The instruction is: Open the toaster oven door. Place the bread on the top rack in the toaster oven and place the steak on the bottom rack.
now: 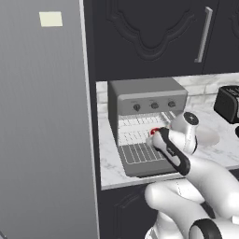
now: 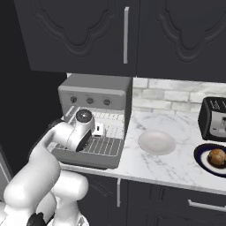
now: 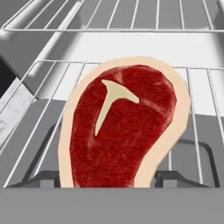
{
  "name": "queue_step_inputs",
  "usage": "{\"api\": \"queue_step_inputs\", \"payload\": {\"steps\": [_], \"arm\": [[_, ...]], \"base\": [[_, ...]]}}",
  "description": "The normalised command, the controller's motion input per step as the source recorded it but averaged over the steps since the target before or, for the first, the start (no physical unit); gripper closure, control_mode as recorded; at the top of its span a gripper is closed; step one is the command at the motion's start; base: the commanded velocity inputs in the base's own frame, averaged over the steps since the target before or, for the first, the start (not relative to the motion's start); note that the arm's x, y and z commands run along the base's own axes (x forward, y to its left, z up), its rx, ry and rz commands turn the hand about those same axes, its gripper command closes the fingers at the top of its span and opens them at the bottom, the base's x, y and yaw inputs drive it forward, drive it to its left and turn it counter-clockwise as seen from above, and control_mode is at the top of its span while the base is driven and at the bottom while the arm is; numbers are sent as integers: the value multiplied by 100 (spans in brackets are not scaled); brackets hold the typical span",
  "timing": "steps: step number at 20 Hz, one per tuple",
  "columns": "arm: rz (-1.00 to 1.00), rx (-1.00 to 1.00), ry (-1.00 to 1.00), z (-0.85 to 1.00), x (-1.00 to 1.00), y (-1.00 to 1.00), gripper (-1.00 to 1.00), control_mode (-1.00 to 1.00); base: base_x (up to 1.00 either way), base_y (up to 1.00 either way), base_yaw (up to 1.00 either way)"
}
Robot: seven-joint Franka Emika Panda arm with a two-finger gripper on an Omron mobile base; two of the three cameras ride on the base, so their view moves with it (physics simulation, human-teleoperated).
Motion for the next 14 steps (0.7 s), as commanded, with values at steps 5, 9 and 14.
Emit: {"api": "queue_step_inputs", "payload": {"steps": [5, 9, 14], "arm": [[0, 0, 0, -11, 11, 0, -100, -100], [0, 0, 0, -15, 8, 0, -100, -100], [0, 0, 0, -16, 6, 0, -100, -100]], "base": [[0, 0, 0], [0, 0, 0], [0, 0, 0]]}}
